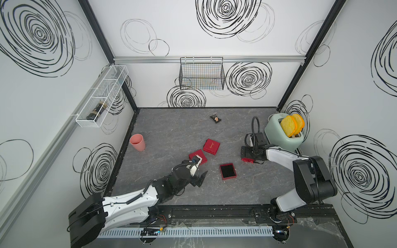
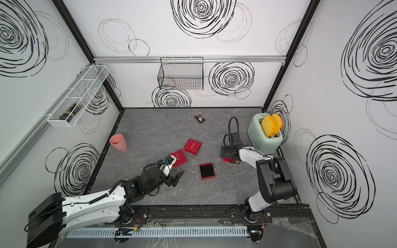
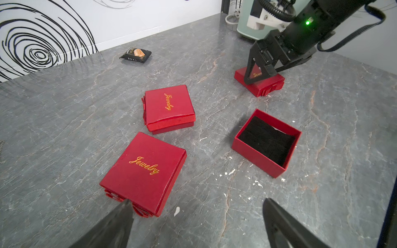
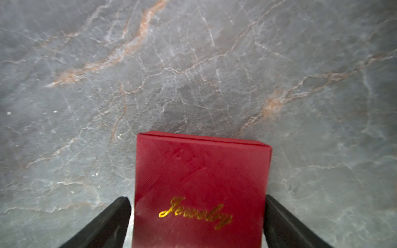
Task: Take the necklace out of the lift-off lid jewelry box
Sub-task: Pick up the lid from the center of the board.
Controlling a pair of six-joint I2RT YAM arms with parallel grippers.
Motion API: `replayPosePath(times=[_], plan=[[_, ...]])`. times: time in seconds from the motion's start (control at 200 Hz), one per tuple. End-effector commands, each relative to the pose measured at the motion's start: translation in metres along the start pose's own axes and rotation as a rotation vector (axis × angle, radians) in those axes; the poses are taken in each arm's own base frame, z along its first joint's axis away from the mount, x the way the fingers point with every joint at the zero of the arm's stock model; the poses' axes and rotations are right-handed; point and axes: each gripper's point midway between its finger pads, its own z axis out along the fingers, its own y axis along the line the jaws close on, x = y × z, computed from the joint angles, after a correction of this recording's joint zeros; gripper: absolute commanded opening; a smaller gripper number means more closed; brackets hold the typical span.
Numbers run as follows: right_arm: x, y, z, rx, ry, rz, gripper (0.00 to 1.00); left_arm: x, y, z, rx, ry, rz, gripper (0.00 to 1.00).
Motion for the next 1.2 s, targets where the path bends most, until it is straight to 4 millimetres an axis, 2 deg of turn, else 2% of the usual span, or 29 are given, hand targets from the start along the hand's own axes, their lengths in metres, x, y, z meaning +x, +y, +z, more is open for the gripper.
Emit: replayPosePath(times=[0.0,0.145,0.28,0.34,0.44,0.52,0.68,0.795,0.895,1.021,1.196], plan=[[-0.002,-0.005,0.001,0.041,0.015,-0.012,0.97,-0.009,0.0,0.001,0.002,-0.022,0.003,0.96],[-0.003,-0.008,0.0,0.065,0.007,-0.004,1.0,-0.008,-0.001,0.002,0.007,-0.016,0.006,0.96],[-0.007,-0.009,-0.004,0.072,-0.004,0.0,0.87,-0.007,-0.003,0.005,0.017,-0.009,0.007,0.96],[-0.01,-0.008,-0.009,0.066,-0.015,0.002,0.85,-0.007,-0.004,0.006,0.022,-0.006,0.008,0.96],[-0.013,0.002,-0.021,0.038,-0.033,-0.012,0.83,-0.005,-0.008,0.007,0.039,0.002,0.008,0.96],[-0.011,0.018,-0.031,-0.018,-0.034,-0.035,0.81,-0.004,-0.015,0.008,0.076,0.01,0.008,0.96],[0.004,0.056,-0.052,-0.157,0.001,-0.09,0.8,0.001,-0.033,0.011,0.153,0.03,0.016,0.98],[0.024,0.085,-0.066,-0.282,0.039,-0.141,0.8,0.005,-0.044,0.016,0.175,0.051,0.031,0.99],[0.041,0.103,-0.076,-0.369,0.07,-0.17,0.8,0.007,-0.053,0.02,0.181,0.065,0.032,0.99],[0.053,0.114,-0.084,-0.449,0.094,-0.182,0.8,0.008,-0.061,0.028,0.192,0.066,0.008,0.93],[0.069,0.112,-0.085,-0.477,0.131,-0.192,0.8,0.011,-0.07,0.042,0.201,0.061,-0.005,0.86]])
